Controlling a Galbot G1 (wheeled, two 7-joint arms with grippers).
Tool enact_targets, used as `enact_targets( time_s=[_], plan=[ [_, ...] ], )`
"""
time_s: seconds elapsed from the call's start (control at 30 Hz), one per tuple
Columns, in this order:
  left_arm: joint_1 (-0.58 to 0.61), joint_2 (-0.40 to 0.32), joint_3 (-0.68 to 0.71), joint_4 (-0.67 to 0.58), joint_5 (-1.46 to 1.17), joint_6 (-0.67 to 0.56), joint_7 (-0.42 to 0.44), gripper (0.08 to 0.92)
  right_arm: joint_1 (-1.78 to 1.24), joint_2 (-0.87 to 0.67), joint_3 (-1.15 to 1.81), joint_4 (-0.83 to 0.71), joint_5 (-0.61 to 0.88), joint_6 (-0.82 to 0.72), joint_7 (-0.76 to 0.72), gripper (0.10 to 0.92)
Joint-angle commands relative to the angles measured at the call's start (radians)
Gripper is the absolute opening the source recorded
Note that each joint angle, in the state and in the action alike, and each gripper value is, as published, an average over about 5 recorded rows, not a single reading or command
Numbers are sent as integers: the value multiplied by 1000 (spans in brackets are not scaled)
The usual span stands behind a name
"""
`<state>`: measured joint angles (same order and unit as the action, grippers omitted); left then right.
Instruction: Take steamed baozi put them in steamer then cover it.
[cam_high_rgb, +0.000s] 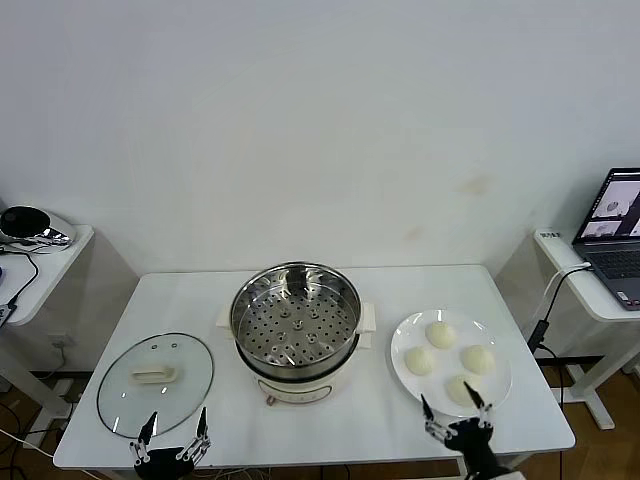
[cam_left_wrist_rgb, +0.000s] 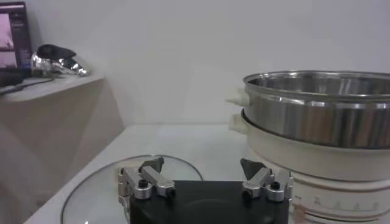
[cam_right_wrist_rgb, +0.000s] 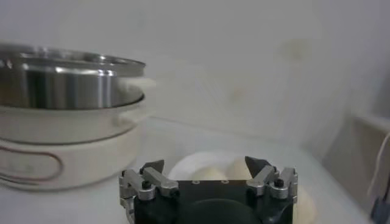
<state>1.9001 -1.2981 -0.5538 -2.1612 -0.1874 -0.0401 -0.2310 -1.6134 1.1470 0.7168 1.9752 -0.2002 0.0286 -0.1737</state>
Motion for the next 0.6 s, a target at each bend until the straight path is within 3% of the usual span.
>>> enact_targets(
  time_s=[0.03,0.3,0.6],
  plan=[
    [-16,8,-4,-9,4,4,17,823,197,-288,83,-61,-288,-80,-190,823],
    [-40,22,-8,-14,47,4,28,823,494,-556,-111,-205,-347,-174,-532,823],
    [-42,25,-24,-17,77,-5,26,823,967,-680,-625,-438,-186,-178,-797,823]
  ],
)
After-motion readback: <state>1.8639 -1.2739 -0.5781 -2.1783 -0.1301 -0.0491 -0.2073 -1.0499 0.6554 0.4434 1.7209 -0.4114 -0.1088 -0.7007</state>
